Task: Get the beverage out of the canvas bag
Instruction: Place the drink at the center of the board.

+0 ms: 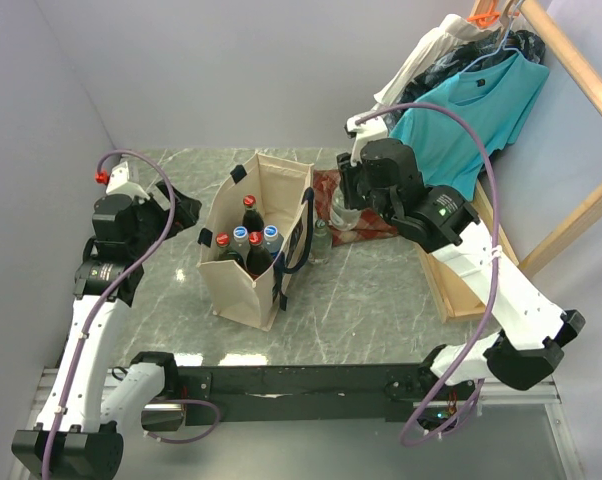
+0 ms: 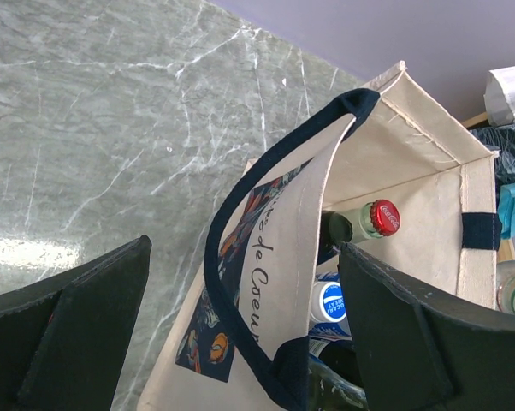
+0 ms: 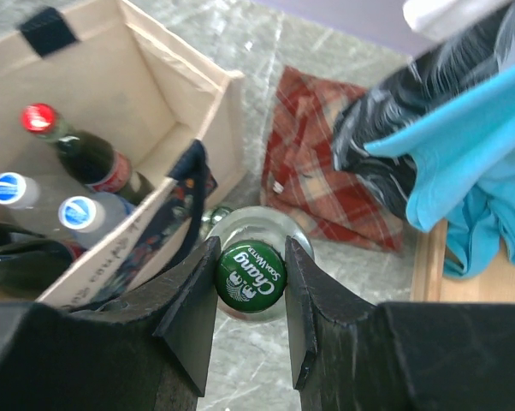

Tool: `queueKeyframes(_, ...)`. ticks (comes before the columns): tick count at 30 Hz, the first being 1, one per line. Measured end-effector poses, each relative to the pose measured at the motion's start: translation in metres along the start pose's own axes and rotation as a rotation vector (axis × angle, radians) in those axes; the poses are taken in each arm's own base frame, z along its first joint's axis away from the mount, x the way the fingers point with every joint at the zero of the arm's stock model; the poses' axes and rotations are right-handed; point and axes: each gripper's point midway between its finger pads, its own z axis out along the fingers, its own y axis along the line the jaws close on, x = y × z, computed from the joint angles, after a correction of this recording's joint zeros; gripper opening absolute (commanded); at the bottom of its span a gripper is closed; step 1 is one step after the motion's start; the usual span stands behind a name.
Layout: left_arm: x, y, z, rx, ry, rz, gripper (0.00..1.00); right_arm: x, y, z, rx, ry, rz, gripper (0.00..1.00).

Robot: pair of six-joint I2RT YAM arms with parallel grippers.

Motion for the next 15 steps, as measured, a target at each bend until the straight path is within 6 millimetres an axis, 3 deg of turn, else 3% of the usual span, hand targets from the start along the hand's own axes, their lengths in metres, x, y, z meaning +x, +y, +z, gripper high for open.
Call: queueKeyframes(15,0.004,0.002,0.003,-0.003,0.005,-0.015,0.96,0.038,-0.031,0.017,0.058,0.047,0.076,0.0)
